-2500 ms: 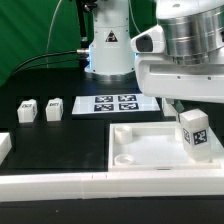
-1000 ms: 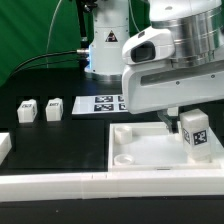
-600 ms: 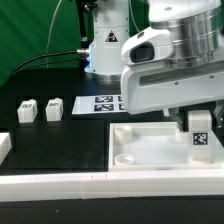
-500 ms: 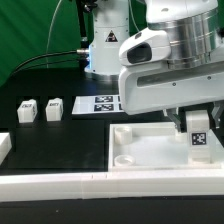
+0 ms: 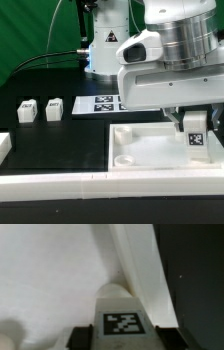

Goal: Assemble one leg

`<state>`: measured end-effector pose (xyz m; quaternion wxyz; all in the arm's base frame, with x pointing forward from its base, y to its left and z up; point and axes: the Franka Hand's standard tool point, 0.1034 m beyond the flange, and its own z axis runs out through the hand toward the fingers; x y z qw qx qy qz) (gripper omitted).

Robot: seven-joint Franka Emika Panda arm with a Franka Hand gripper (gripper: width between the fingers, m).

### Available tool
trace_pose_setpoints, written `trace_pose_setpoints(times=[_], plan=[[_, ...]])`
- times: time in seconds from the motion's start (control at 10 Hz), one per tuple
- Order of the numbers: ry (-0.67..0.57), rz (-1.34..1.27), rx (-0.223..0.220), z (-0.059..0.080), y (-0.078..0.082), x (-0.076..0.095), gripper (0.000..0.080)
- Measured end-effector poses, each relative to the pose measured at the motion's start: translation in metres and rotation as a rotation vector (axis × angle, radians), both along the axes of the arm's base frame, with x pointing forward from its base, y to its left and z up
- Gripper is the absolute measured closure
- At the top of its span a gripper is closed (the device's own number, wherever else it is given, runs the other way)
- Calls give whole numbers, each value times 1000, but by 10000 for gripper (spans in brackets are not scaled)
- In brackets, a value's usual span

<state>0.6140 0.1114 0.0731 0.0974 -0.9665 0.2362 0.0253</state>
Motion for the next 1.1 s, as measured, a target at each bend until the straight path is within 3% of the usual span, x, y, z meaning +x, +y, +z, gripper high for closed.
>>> trace_pose_setpoints(times=[0.4,0.8,1.1], plan=[[94,-473,16,0,6,0,502],[220,-974,62,0,18,-1,502],[256,-1093,77,0,20,-1,502]])
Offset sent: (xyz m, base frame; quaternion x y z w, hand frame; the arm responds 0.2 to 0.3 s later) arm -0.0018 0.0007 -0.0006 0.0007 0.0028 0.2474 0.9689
